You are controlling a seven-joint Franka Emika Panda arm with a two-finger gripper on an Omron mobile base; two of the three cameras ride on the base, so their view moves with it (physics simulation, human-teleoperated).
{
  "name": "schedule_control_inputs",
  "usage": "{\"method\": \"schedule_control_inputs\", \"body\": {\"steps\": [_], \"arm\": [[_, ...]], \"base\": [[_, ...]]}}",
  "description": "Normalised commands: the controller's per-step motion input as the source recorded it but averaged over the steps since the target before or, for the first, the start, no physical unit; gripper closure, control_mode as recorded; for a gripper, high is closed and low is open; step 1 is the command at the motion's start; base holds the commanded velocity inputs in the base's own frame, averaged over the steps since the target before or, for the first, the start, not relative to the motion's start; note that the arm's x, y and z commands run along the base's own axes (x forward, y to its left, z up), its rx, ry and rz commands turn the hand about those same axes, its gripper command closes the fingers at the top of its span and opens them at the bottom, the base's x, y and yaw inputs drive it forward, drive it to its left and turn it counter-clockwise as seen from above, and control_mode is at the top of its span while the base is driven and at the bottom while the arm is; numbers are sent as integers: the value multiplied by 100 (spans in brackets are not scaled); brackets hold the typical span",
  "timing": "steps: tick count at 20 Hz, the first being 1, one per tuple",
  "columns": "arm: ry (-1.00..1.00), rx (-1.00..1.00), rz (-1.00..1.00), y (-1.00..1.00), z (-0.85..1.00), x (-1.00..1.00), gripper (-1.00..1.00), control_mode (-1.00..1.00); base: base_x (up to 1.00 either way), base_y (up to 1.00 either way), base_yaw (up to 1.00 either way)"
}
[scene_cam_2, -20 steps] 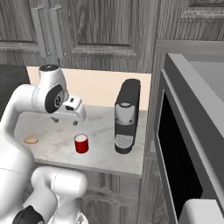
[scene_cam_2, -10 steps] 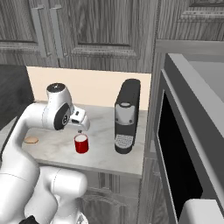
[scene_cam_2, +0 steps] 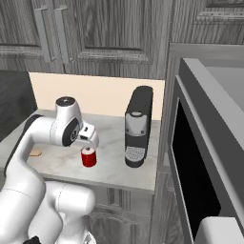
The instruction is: Pick the mug from the counter and place it inside the microwave. Then close the microwave.
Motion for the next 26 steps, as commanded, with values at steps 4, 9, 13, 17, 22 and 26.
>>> {"method": "schedule_control_inputs", "body": {"steps": [4,9,13,17,22,26], "arm": [[3,0,0,-1,-43,0,-100,-100],[5,0,0,-2,-45,2,-100,-100],[0,0,0,0,-32,18,-100,-100],[0,0,0,0,-14,30,-100,-100],[0,0,0,0,-5,35,-100,-100],[0,0,0,0,-9,18,-100,-100]], "base": [[0,0,0],[0,0,0],[0,0,0],[0,0,0],[0,0,0],[0,0,0]]}}
